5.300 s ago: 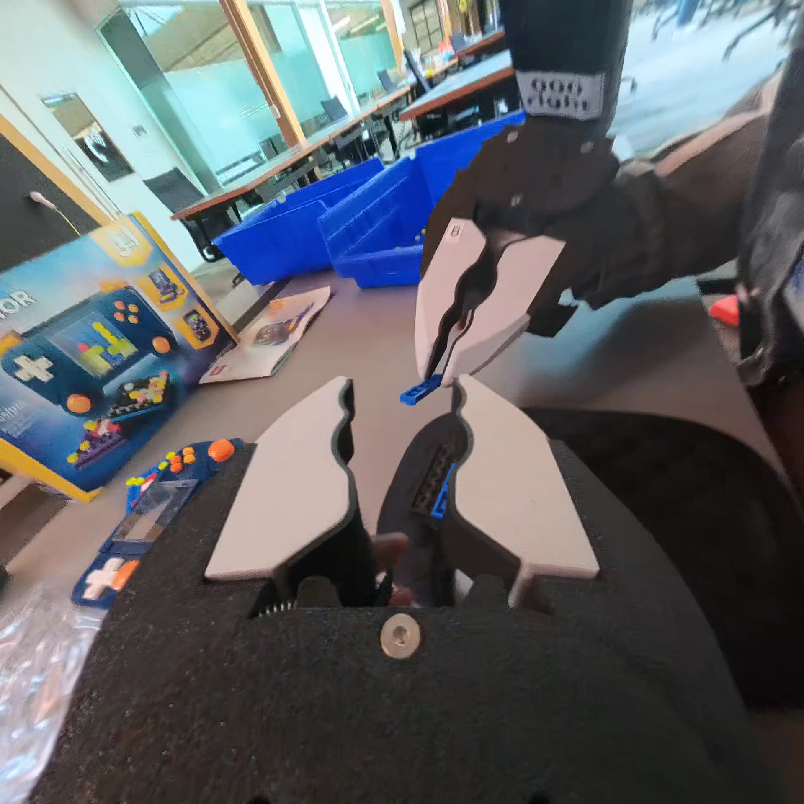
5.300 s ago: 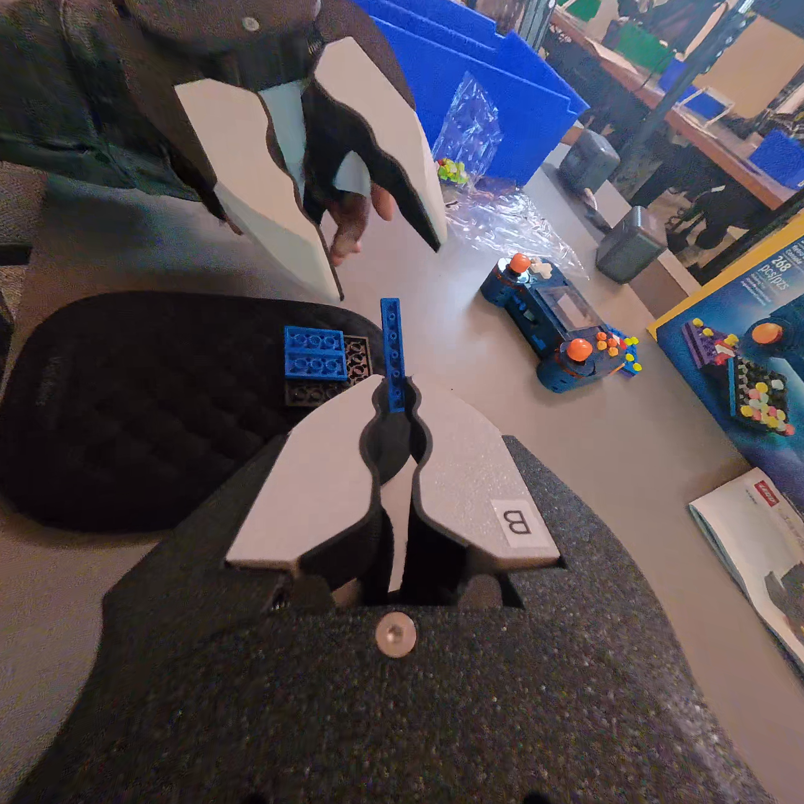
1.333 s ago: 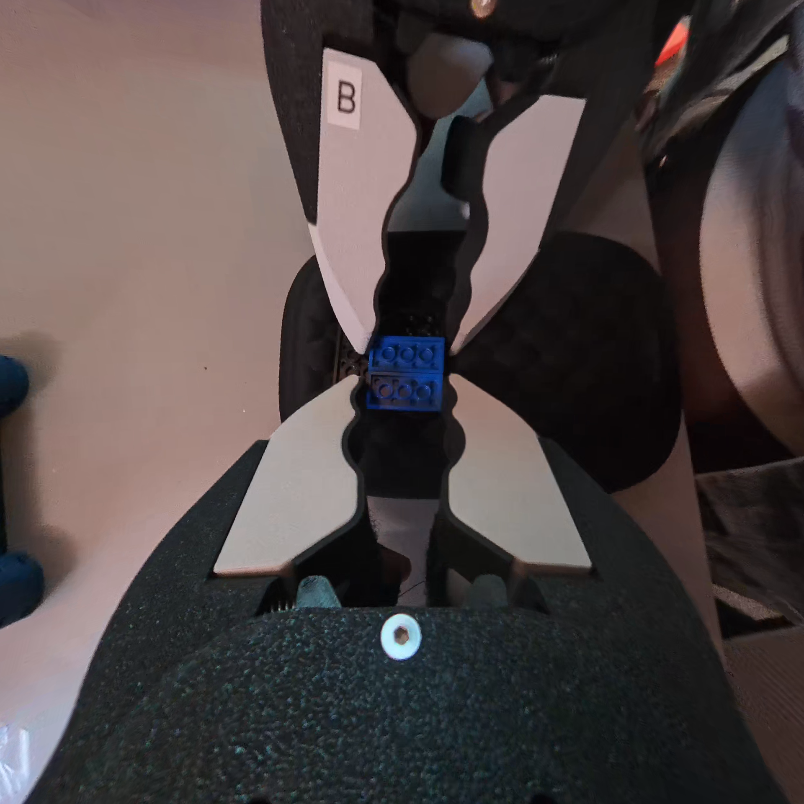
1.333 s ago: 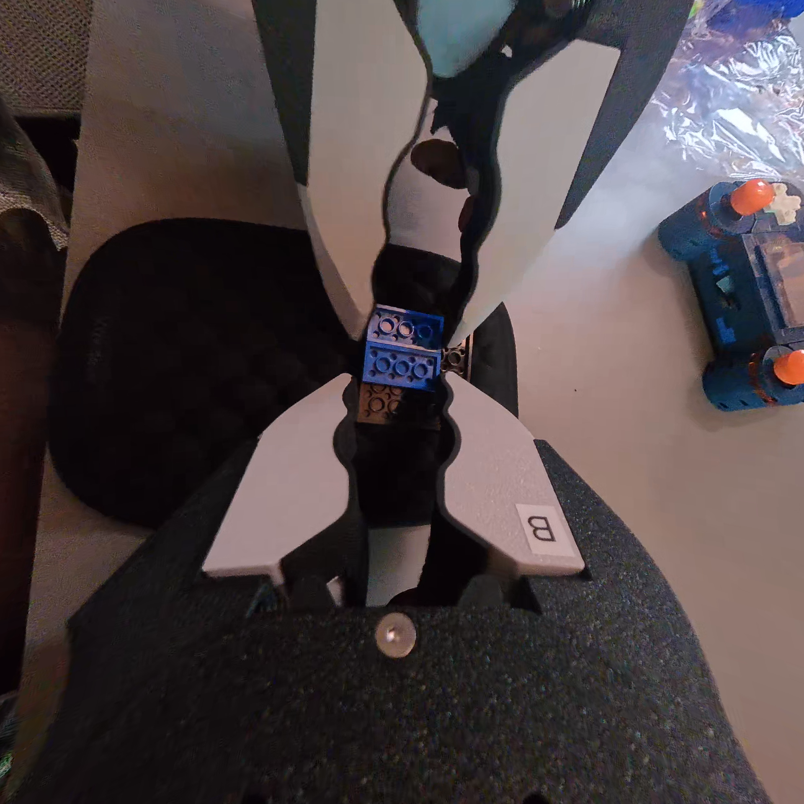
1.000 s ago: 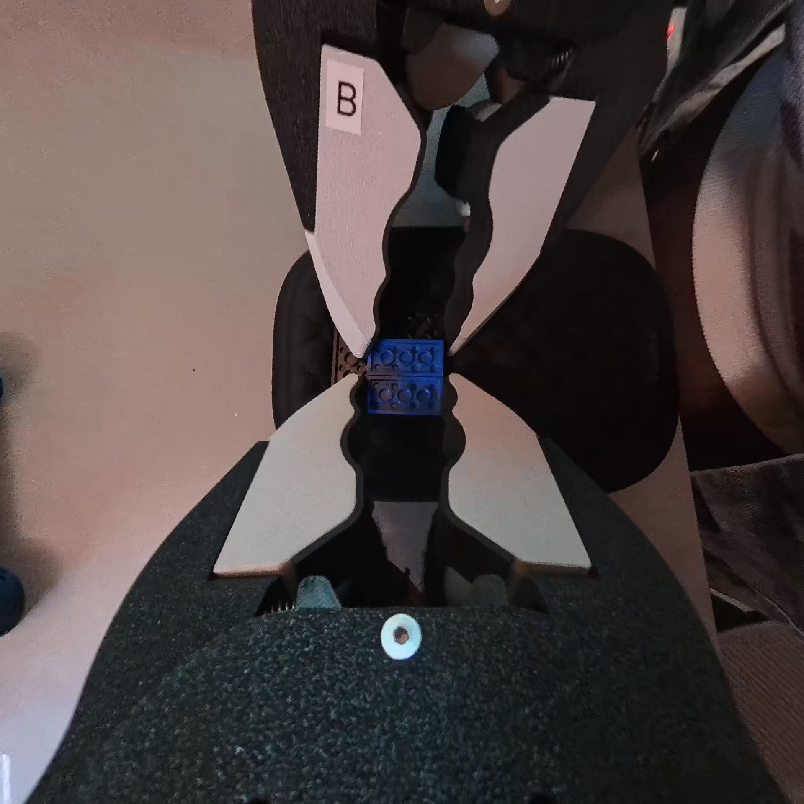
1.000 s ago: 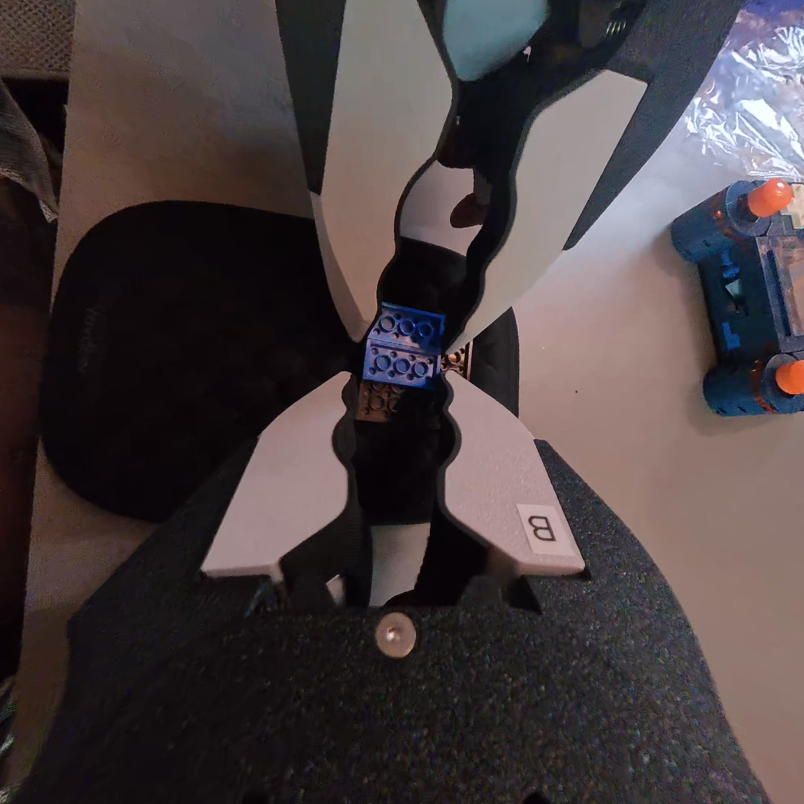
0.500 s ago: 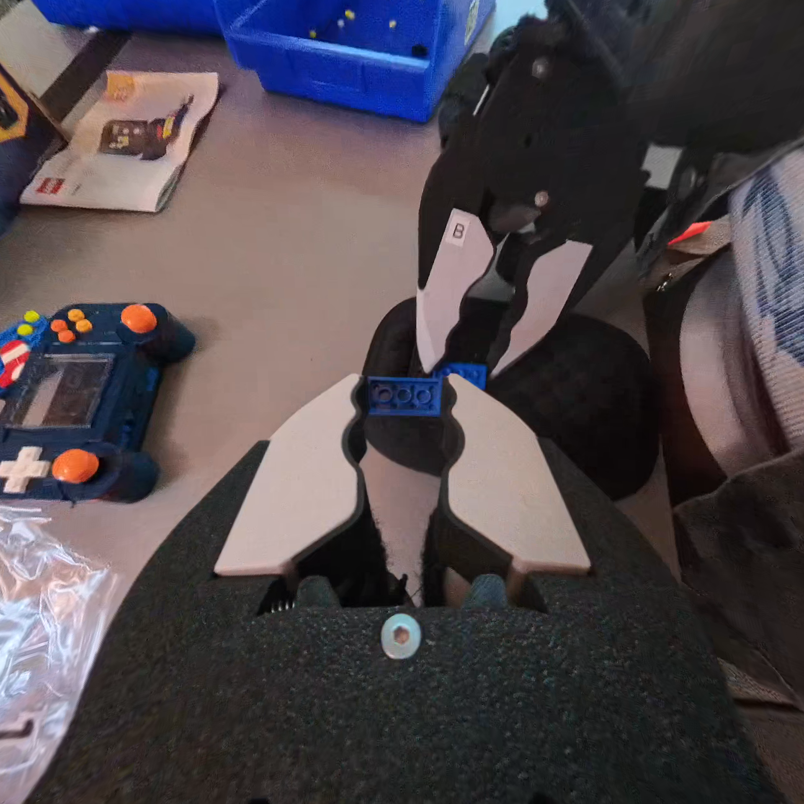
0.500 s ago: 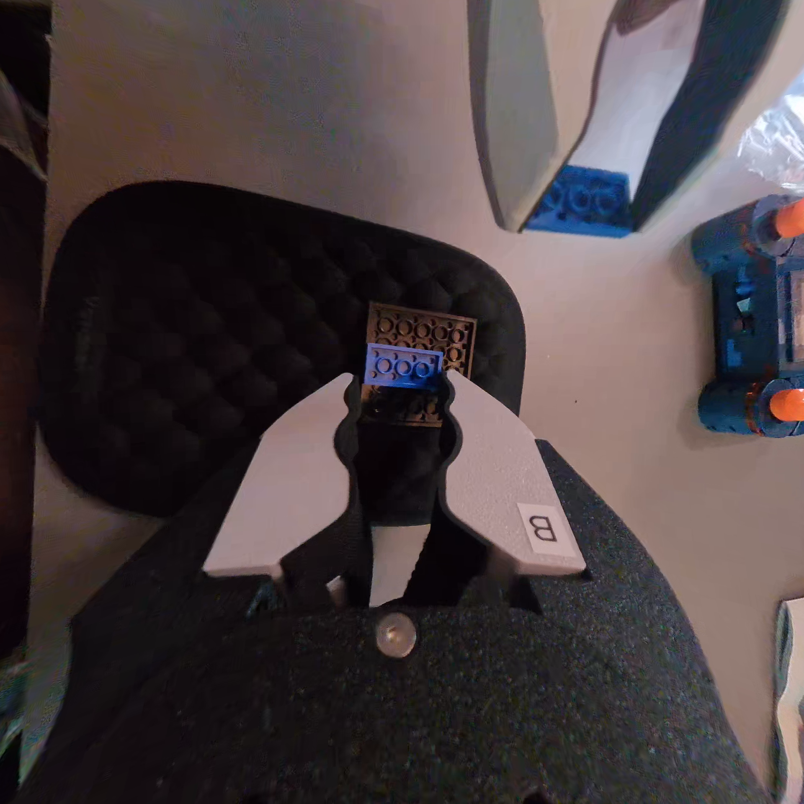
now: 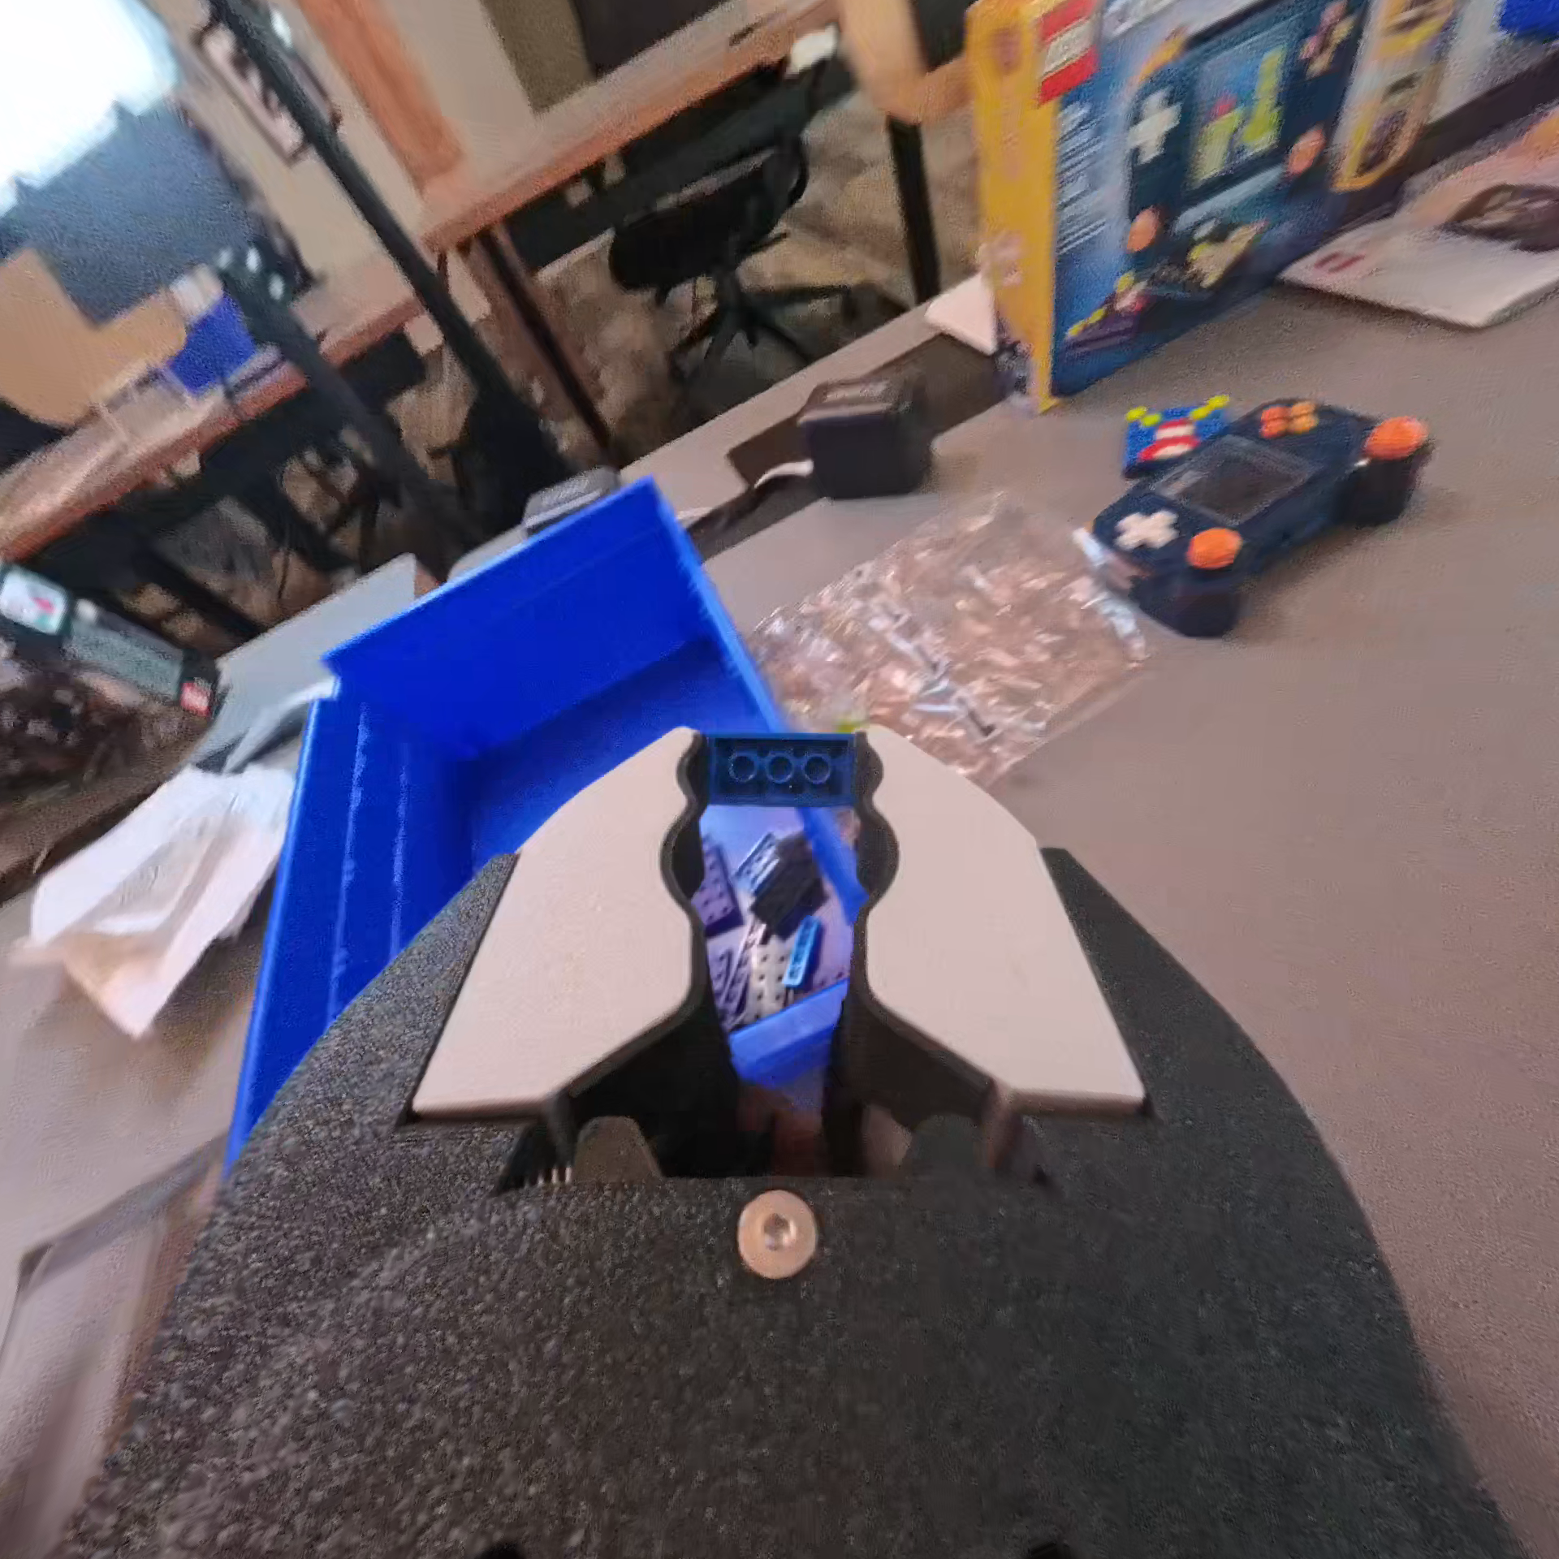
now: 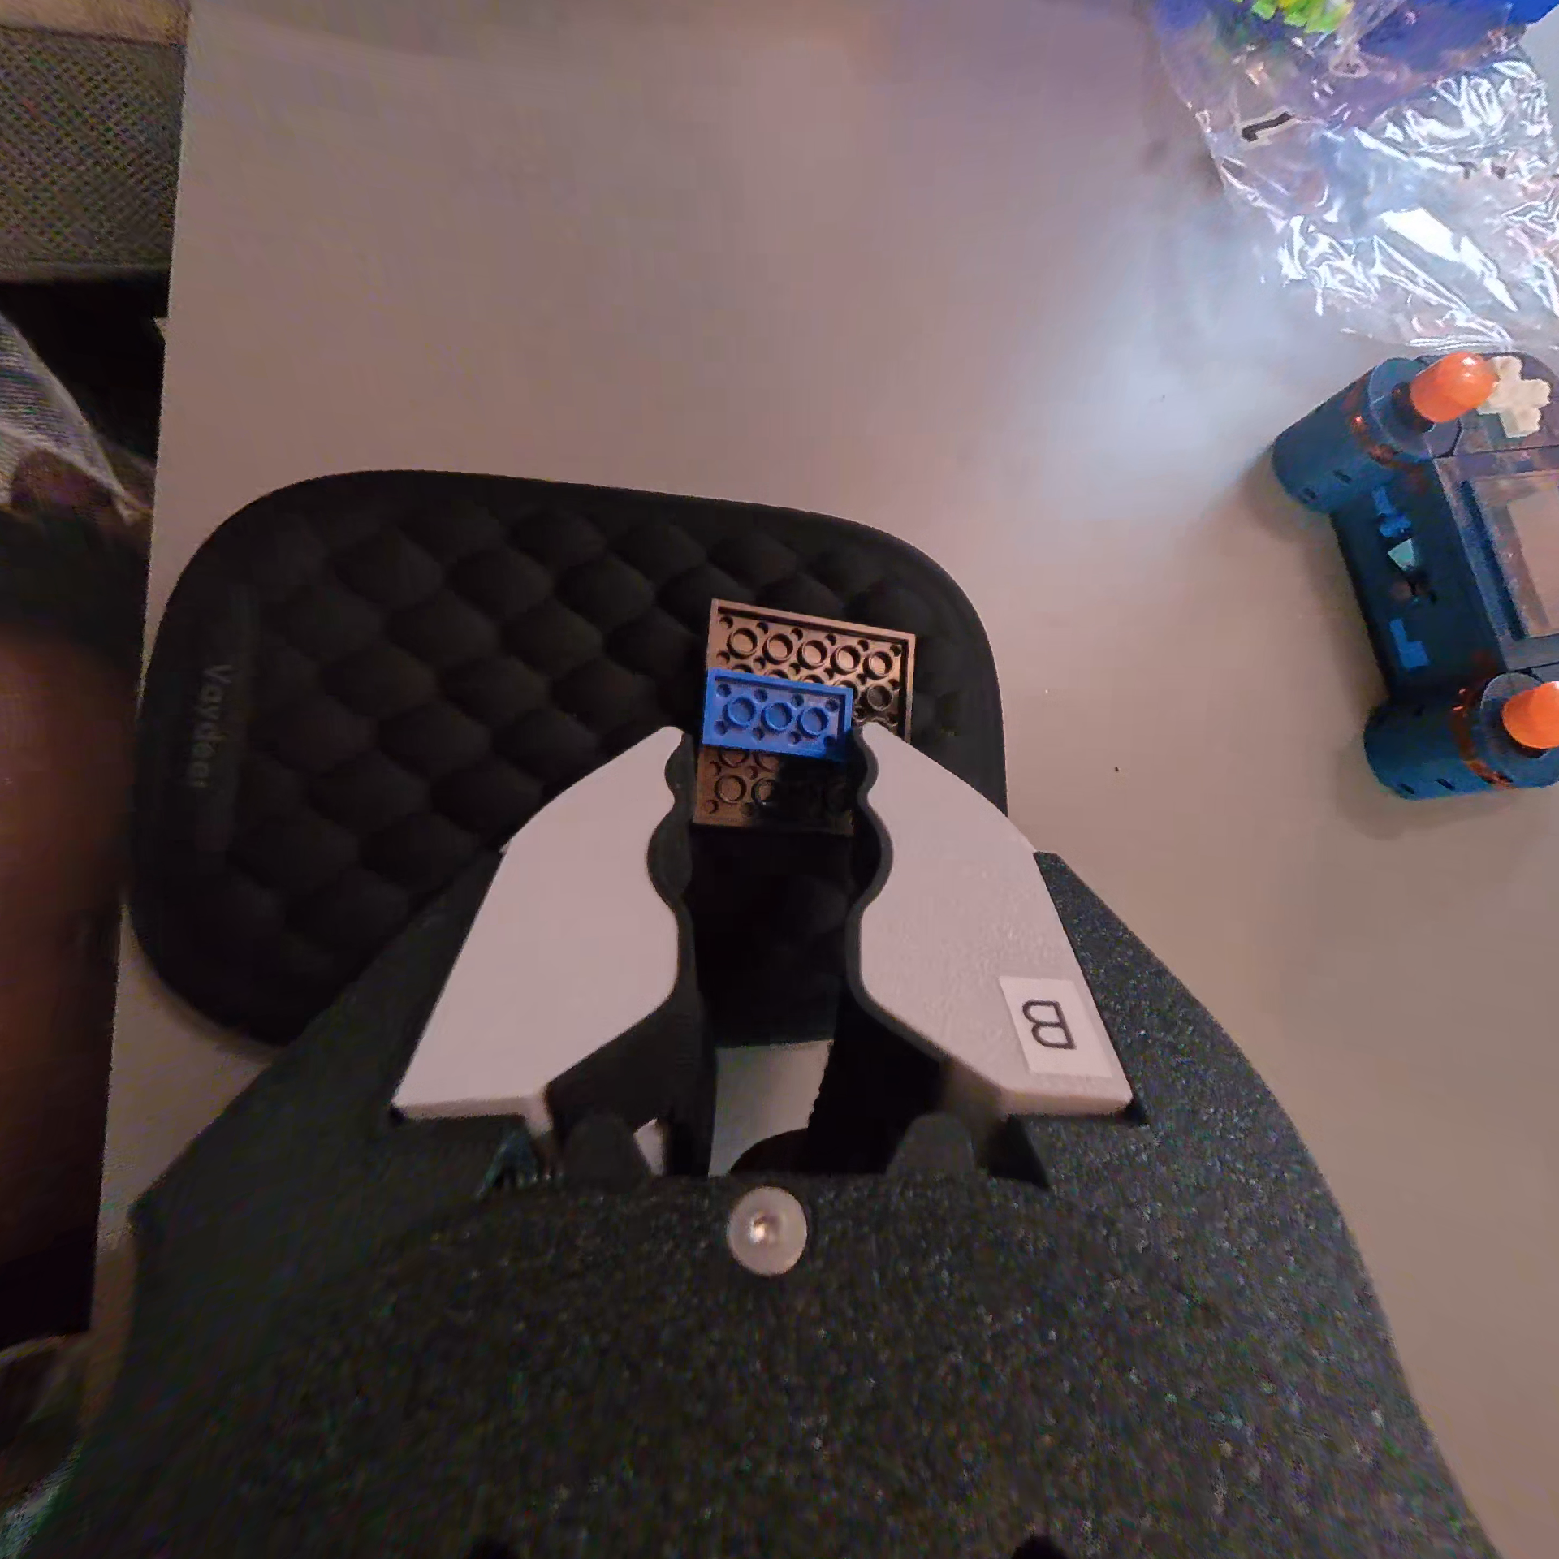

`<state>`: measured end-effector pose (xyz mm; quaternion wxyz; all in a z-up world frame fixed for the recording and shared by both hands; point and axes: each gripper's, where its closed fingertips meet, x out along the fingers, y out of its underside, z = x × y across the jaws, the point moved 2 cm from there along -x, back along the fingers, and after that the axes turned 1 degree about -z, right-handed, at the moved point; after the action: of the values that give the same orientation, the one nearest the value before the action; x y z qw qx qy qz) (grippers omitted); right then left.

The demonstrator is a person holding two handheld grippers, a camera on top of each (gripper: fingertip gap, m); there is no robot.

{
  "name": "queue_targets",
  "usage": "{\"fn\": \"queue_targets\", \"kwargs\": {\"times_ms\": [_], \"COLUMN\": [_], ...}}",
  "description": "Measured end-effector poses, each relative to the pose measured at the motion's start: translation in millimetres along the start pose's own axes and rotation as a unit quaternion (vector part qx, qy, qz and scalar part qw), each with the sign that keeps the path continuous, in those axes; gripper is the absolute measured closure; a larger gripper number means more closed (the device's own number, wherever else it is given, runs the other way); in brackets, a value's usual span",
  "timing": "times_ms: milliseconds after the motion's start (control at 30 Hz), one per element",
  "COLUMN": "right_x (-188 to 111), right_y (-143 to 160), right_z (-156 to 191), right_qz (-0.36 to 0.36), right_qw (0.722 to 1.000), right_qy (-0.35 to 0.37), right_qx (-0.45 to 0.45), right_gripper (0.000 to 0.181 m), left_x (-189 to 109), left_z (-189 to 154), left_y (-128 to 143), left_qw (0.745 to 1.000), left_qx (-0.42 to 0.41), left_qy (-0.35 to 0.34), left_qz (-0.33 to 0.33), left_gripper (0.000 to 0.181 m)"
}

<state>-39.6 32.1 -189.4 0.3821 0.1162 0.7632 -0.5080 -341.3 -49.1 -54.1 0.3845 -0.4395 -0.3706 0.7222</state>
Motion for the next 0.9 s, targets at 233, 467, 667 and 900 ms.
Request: {"fn": "queue_targets", "kwargs": {"times_ms": [233, 467, 667, 900], "right_x": [-2.5, -10.9, -22.1, -18.5], "right_y": [-4.1, -4.9, -5.5, -12.7], "right_z": [-7.8, 2.1, -5.4, -7.7], "right_qz": [-0.013, -0.053, -0.084, -0.106], "right_qw": [1.000, 0.995, 0.990, 0.972], "right_qy": [0.003, -0.057, -0.047, 0.013], "right_qx": [0.027, 0.059, 0.107, 0.211], "right_gripper": [0.122, 0.121, 0.124, 0.144], "left_x": [23.9, 25.9, 5.3, 3.0], "left_z": [55.8, 13.6, -136.6, -277.9], "left_y": [59.7, 27.3, -28.6, -9.5], "left_qw": [0.989, 0.994, 0.942, 0.827], "left_qx": [-0.056, 0.015, 0.175, 0.234], "left_qy": [0.039, 0.096, 0.275, 0.506], "left_qz": [0.132, 0.055, -0.079, -0.068], "left_gripper": [0.079, 0.066, 0.105, 0.120]}}
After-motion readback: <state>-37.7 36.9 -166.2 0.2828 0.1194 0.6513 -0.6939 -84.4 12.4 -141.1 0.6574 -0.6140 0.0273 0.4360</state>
